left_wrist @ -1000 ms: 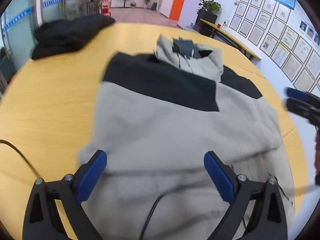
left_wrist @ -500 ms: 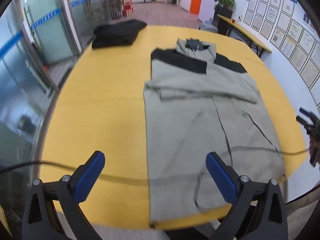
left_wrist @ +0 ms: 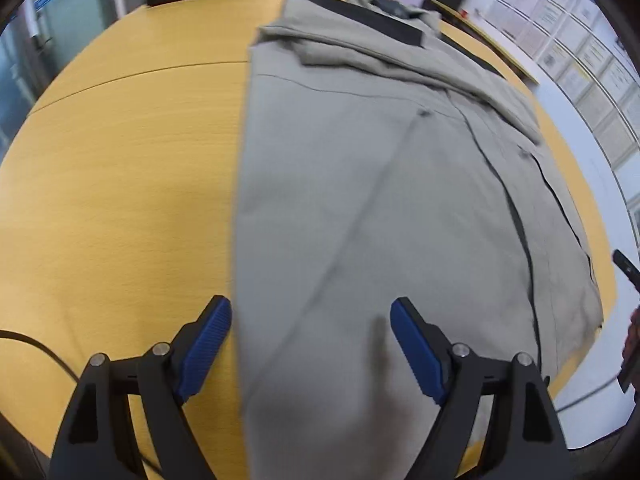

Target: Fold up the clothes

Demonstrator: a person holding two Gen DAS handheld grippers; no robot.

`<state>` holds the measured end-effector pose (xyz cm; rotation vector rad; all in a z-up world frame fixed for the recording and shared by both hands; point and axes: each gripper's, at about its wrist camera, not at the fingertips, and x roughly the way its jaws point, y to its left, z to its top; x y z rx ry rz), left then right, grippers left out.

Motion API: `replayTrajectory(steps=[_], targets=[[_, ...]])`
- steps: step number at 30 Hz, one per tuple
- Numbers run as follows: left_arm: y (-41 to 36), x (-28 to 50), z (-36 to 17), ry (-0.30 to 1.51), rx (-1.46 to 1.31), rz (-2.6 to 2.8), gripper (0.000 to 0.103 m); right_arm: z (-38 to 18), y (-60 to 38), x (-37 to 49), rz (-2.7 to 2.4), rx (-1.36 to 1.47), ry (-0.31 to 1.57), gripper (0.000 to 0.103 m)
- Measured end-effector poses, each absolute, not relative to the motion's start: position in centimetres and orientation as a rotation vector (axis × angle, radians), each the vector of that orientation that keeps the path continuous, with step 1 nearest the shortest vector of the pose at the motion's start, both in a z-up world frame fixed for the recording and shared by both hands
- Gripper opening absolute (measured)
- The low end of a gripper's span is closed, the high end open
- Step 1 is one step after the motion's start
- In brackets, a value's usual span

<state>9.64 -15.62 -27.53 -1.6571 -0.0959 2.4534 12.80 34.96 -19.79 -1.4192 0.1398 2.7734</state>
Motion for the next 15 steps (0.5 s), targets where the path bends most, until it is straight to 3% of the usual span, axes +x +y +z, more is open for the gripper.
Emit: replayTrajectory(steps=[4,7,11,12,15], targets=[[-15.3,9.2,-27.5,-0.129,-1.675,2.469,0.094,-22.4,36.4,13.7,2.704,-1.461,0.07,0.074],[-14.8,9.5,-27.4,-0.169,-1.731,2.43,0.094,-21.3,36.9,14.2,2.734,-1.466,0.013,0.071],[-13.9,10.3,-27.6,-0.125,-1.796,2.428,0.096,-18.8,38.4,14.5,2.802,-1.508,-0.005,0.075],[-13.7,10.5,-27.7,-0.125,-1.792,2.445,0.099,-19.0,39.0,14.4,2.806,-1.551,0.028,0.079],[-13.0,10.6,-27.8,-0.1,-1.791,2.489,0.103,-21.0,40.1,13.9,2.794,-1.693,0.076,0.079]])
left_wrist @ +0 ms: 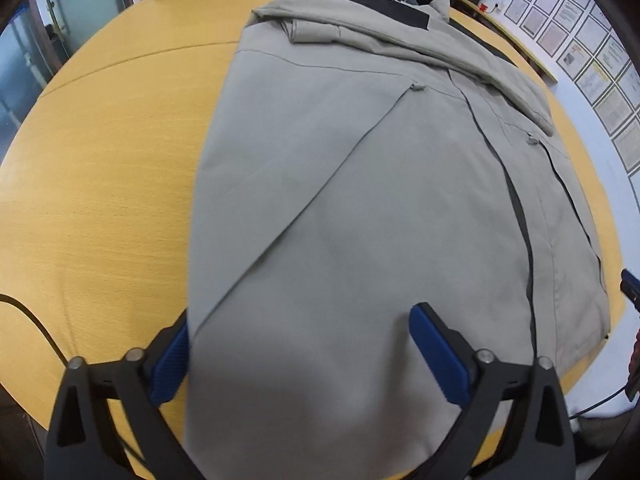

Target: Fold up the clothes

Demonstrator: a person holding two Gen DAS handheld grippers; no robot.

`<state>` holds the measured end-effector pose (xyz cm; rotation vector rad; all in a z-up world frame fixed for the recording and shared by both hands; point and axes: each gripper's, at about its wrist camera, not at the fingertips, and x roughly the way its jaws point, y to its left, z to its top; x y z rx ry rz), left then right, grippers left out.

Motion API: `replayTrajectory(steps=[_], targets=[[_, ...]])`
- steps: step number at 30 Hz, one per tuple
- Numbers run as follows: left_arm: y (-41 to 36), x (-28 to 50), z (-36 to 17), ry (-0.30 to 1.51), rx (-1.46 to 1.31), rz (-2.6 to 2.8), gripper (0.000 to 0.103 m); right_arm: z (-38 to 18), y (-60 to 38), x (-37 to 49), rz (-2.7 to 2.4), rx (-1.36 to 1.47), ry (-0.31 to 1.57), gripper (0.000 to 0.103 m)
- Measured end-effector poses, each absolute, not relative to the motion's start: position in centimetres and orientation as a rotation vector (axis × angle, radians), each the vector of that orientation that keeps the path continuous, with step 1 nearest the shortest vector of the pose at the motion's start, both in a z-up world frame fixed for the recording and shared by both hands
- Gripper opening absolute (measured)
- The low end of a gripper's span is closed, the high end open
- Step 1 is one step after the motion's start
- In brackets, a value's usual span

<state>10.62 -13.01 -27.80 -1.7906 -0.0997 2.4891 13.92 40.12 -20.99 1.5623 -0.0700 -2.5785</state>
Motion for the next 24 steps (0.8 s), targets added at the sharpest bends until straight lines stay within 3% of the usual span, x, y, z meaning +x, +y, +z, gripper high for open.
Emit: replayTrajectory(steps=[2,4,9,11,12,13,15,19,21,22,24], targets=[[-12.7,10.7,-27.6,-0.096,-1.798,2.482,0.103,-22.6,40.0,13.9,-2.515,1.598,-0.024,0.068],[-12.9,10.8,-27.4,-0.107,-1.799,2.474,0.103,-23.7,39.3,14.1,-2.473,1.624,0.037,0.041],[-13.8,10.7,-27.0,-0.144,-1.823,2.418,0.102,-24.3,39.4,14.2,-2.493,1.686,0.061,0.015],[-14.2,10.7,-26.8,-0.183,-1.821,2.393,0.102,-24.3,39.6,14.1,-2.53,1.696,0.052,0.015],[-14.3,11.1,-26.8,-0.193,-1.816,2.381,0.102,-24.2,39.5,14.2,-2.546,1.69,0.047,0.023],[-14.6,11.2,-26.7,-0.204,-1.814,2.367,0.102,-24.2,39.5,14.3,-2.563,1.69,0.038,0.046],[-15.3,11.5,-26.4,-0.236,-1.813,2.331,0.102,-24.3,39.8,14.7,-2.582,1.715,0.021,0.067],[-16.8,13.2,-26.0,-0.311,-1.817,2.249,0.102,-24.4,40.7,15.0,-2.546,1.818,-0.045,0.065],[-17.7,13.6,-26.3,-0.366,-1.786,2.228,0.103,-24.5,40.4,14.9,-2.504,1.841,-0.045,0.051],[-17.9,13.7,-26.3,-0.375,-1.762,2.221,0.103,-24.5,40.0,14.8,-2.491,1.838,-0.037,0.037],[-18.2,13.6,-26.3,-0.382,-1.726,2.204,0.103,-24.3,39.5,14.2,-2.47,1.834,-0.062,0.024]])
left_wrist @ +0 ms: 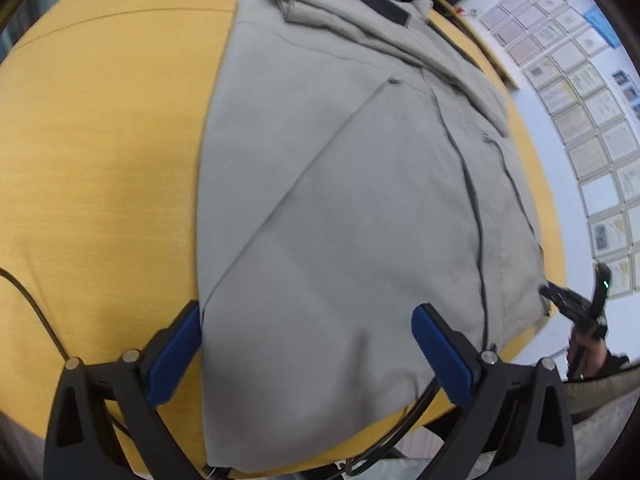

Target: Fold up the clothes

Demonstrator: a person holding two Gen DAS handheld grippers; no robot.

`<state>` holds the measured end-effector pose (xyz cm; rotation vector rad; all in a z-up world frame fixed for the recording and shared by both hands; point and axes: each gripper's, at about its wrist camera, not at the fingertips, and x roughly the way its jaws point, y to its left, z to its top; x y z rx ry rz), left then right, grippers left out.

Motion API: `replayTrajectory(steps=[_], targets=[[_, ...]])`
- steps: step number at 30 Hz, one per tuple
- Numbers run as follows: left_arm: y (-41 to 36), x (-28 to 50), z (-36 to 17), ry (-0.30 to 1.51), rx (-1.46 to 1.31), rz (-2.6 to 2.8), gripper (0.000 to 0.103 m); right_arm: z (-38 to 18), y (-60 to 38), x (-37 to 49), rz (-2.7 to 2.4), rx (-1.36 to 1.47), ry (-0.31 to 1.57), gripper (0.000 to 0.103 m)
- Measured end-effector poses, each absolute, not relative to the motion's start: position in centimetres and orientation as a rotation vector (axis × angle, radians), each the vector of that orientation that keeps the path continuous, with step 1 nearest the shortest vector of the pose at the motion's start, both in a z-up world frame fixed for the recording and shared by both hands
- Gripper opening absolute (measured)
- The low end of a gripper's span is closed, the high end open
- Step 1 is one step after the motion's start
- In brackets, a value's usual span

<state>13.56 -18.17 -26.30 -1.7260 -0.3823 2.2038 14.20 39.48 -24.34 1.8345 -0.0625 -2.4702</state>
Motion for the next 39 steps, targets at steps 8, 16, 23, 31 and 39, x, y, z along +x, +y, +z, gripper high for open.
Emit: replayTrajectory(steps=[8,16,23,31,39], targets=[[-17.5,12.9,-26.9,-0.441,-1.663,2.179,0.1,-24.3,39.6,13.2,-2.41,1.806,-0.179,0.003],[-20.4,12.4,-27.7,-0.592,-1.73,2.179,0.018,-24.1,40.3,11.8,-2.335,1.561,-0.462,0.002],[-18.7,11.1,-23.5,-0.816,-1.678,2.082,0.005,-15.7,38.4,8.7,-2.231,1.319,-0.561,0.002],[-14.3,8.0,-18.9,-1.117,-1.503,1.998,0.005,-12.1,40.2,8.8,-2.165,1.159,-0.516,0.002],[-16.0,7.6,-17.6,-1.27,-1.39,1.952,0.005,-11.2,39.2,8.6,-2.141,1.133,-0.537,0.002]])
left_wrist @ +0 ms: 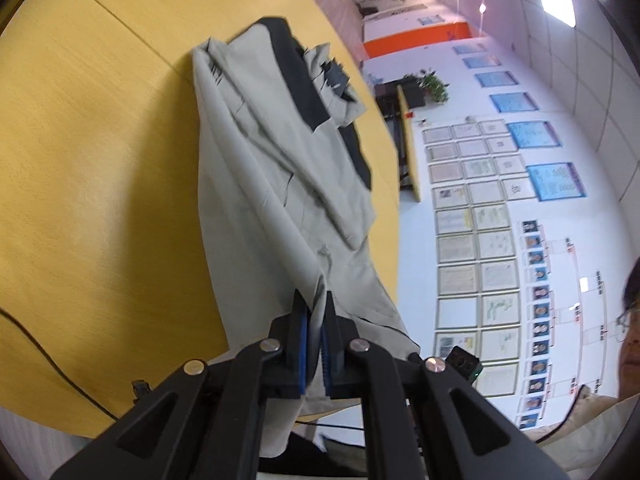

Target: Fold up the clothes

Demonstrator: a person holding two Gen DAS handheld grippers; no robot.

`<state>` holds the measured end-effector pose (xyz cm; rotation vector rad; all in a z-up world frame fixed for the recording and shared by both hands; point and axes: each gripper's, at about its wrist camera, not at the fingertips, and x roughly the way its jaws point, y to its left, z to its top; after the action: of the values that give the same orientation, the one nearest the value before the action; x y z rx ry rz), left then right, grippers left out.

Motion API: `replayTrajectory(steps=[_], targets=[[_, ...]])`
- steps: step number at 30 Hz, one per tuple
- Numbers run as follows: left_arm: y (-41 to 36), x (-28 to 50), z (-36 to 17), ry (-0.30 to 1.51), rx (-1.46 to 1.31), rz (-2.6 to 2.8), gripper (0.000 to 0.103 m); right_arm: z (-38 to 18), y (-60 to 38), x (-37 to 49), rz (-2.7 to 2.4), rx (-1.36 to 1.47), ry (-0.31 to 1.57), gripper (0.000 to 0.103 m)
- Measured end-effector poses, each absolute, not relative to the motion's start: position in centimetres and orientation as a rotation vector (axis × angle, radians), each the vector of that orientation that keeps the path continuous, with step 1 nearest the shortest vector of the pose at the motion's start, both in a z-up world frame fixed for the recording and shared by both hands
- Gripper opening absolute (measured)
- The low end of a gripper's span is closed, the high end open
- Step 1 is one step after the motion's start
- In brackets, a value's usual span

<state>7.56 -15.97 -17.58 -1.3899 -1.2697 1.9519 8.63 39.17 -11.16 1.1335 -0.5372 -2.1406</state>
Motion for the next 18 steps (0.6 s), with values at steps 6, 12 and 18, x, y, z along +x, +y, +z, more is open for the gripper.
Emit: replayTrajectory(steps=[6,12,18], targets=[[-20.5,6.2,-15.2,-1.368,-1.234,1.914,0.005,-5.6,36.0,5.5,-2.249,0.985,-0.583,0.002],[-25.3,-0.5,-12.1,-1.378,-1.072,1.929,0.001,-1.9,35.6,-1.1,-2.38,0.934,-0.778,0.002],[-25.9,-6.3,-13.0,-1.38,-0.972,1.895,0.001,-2.9,33.8,-8.9,-2.453,0.875,-0.708,0.002]])
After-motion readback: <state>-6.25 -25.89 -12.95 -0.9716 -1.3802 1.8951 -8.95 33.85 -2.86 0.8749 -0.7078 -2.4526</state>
